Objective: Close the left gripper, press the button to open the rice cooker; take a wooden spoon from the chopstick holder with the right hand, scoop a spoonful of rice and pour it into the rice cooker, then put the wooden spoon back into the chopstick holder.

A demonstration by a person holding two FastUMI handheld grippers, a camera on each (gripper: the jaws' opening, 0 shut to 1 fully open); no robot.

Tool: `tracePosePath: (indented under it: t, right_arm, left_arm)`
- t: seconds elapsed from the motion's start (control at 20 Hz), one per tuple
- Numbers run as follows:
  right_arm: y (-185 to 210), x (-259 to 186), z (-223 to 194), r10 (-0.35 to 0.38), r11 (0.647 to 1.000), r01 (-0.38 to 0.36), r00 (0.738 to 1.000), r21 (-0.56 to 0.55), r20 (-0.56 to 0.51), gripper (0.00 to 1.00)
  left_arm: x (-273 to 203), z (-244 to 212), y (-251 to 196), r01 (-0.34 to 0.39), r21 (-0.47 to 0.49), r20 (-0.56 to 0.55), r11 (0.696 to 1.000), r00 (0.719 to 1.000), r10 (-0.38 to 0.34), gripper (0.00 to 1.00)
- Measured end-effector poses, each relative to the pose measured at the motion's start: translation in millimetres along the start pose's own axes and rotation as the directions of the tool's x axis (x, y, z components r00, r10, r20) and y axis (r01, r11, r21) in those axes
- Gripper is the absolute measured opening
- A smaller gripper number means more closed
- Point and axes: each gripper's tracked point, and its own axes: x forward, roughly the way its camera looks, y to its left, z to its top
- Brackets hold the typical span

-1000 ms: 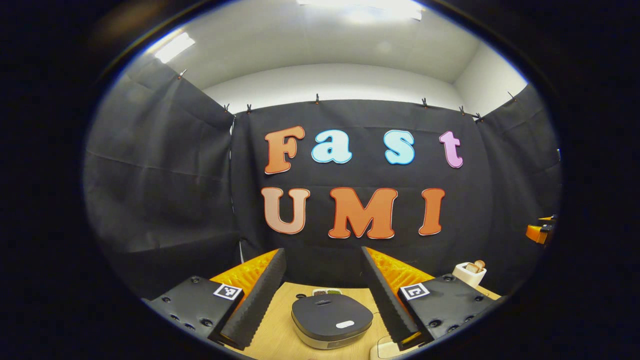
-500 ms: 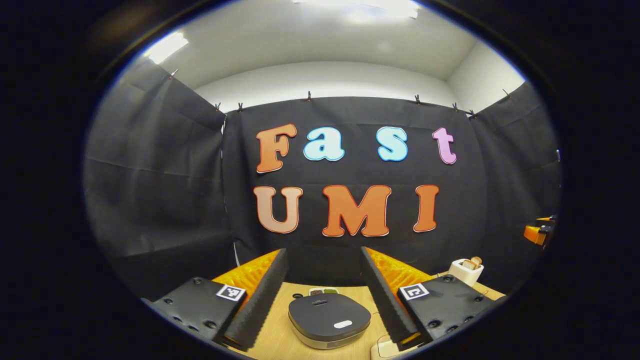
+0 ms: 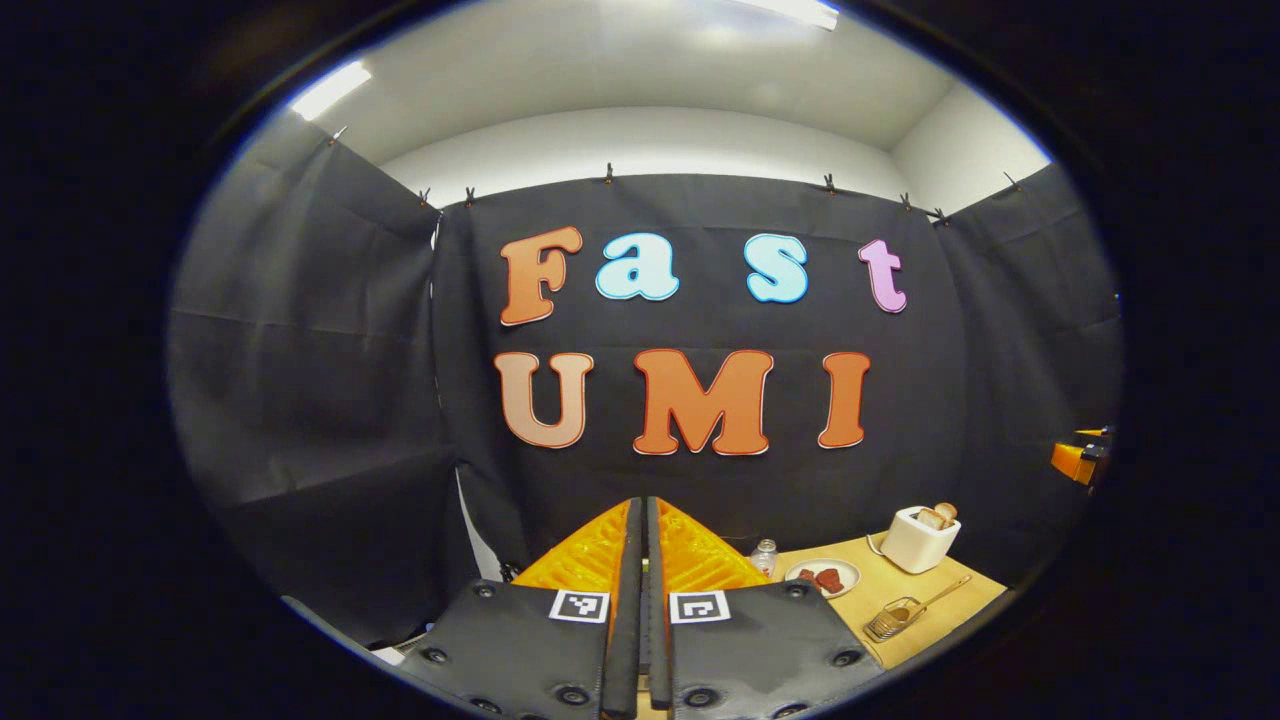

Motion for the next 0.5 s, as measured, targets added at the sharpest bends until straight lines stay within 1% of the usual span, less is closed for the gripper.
tracePosePath:
  t: [0.05,0.15,0.2,0.25,0.3,0.35,0.45,0.5]
  right_arm:
    - [0.0,0.0,1.2,0.0,1.0,0.0,1.0,0.002,0.0,0.95]
    - [1.2,1.2,0.9,0.0,1.0,0.0,1.0,0.0,0.001,0.95]
    - [1.6,2.5,0.3,-0.001,1.0,0.001,1.0,-0.004,0.0,0.95]
    - [2.1,1.9,-0.2,-0.003,1.0,0.003,1.0,-0.008,-0.001,0.95]
    - [2.4,1.7,-0.1,-0.003,1.0,0.003,1.0,-0.009,-0.001,0.95]
    - [3.4,2.9,0.1,-0.001,1.0,0.001,1.0,-0.007,-0.003,0.95]
    - [4.6,5.3,-2.1,0.002,1.0,-0.002,1.0,0.003,-0.013,0.95]
    - [5.4,6.0,-3.6,0.003,1.0,-0.003,1.0,0.005,-0.016,0.95]
  left_arm:
    - [0.0,0.3,-1.1,0.009,-0.004,-0.001,1.0,1.0,-0.009,0.08]
    - [-2.8,6.7,7.6,-0.012,-0.004,0.005,1.0,1.0,0.012,0.08]
    - [3.5,-5.7,-3.1,0.003,-0.007,-0.008,1.0,1.0,-0.003,0.07]
    - [5.1,-10.9,-4.9,0.01,-0.015,-0.017,1.0,1.0,-0.011,0.05]
    - [4.3,-10.7,-3.7,0.018,-0.02,-0.026,1.0,0.999,-0.019,0.04]
    - [8.8,-17.9,-5.6,0.035,-0.023,-0.039,0.999,0.999,-0.036,0.04]
    - [14.8,-35.3,-5.8,0.044,-0.031,-0.081,0.999,0.996,-0.046,0.04]
    - [18.4,-41.1,-6.8,0.046,-0.039,-0.095,0.998,0.994,-0.05,0.0]
